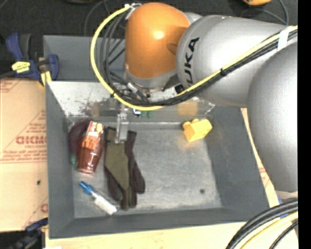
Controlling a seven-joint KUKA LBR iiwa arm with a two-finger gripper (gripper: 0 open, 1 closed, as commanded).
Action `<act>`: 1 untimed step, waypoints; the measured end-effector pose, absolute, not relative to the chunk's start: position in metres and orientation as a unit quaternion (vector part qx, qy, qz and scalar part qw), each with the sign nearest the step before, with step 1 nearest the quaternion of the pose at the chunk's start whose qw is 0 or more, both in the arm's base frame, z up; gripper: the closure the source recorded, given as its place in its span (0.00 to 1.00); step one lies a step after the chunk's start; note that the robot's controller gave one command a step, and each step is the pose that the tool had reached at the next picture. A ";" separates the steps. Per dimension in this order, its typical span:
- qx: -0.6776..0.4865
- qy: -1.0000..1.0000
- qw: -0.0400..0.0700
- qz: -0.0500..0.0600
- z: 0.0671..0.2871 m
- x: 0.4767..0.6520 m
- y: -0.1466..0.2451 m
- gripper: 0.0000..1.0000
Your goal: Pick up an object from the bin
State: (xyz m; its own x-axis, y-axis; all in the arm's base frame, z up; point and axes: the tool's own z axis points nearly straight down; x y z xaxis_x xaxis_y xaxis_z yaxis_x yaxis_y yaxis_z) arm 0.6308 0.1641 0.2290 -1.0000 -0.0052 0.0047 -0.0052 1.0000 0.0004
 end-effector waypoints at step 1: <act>0.002 -1.000 0.000 -0.001 0.232 0.631 0.164 0.00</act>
Offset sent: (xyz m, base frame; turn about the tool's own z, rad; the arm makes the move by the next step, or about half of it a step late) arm 0.0229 -0.0417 -0.0371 -0.3479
